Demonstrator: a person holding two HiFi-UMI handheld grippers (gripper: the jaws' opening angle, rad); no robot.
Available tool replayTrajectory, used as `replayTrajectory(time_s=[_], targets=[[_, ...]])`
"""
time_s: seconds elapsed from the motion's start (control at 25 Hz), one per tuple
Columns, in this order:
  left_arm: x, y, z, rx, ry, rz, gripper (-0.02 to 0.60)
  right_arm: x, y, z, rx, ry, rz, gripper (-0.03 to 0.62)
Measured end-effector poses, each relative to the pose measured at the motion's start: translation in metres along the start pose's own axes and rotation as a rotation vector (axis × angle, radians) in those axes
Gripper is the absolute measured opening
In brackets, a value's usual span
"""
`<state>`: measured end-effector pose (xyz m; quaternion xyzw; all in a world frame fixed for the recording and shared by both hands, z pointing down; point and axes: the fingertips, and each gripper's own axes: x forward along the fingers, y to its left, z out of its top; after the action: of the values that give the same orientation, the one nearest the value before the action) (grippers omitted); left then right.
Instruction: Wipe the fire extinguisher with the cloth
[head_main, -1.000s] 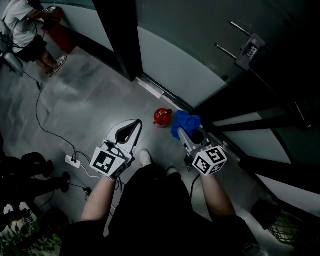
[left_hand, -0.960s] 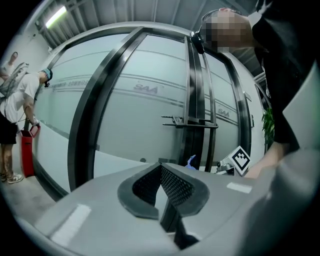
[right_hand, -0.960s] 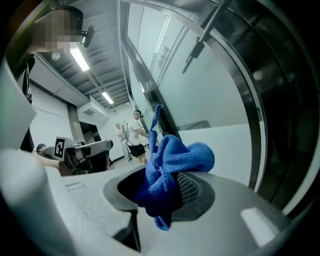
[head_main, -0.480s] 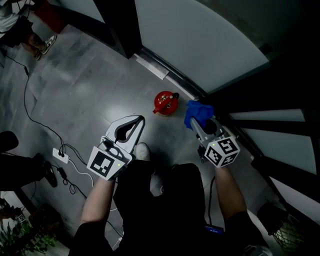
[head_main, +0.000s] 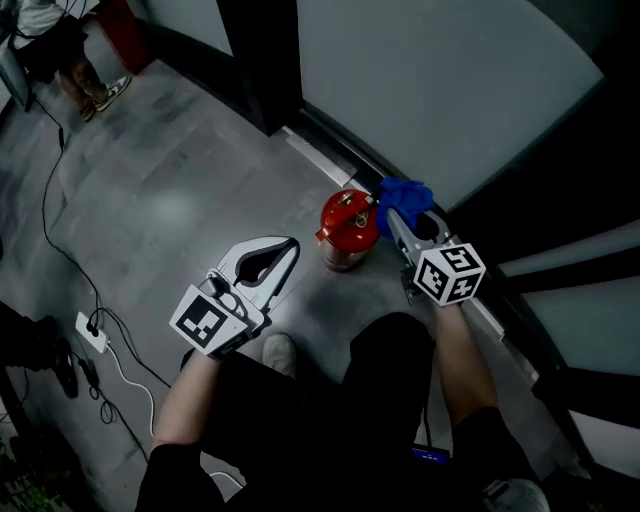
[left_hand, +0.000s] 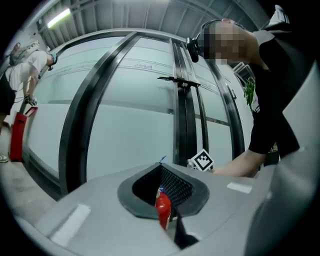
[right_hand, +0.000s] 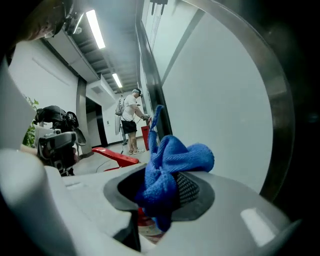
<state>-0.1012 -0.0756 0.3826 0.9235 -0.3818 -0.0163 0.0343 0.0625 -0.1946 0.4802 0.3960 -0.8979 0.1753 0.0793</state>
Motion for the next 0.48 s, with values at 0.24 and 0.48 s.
replayTrajectory(time_s=[0.24,0.48], targets=[[-0.002,-0.007,-0.017,-0.068,0.020,0.002,0.006,0.017,0.005,0.001,0.135,0.009,0.016,0.135],[0.015,-0.010,-0.014,-0.046,0.026,-0.026,0.006,0.016,0.004,-0.007,0.203,-0.021,0.050,0.135]])
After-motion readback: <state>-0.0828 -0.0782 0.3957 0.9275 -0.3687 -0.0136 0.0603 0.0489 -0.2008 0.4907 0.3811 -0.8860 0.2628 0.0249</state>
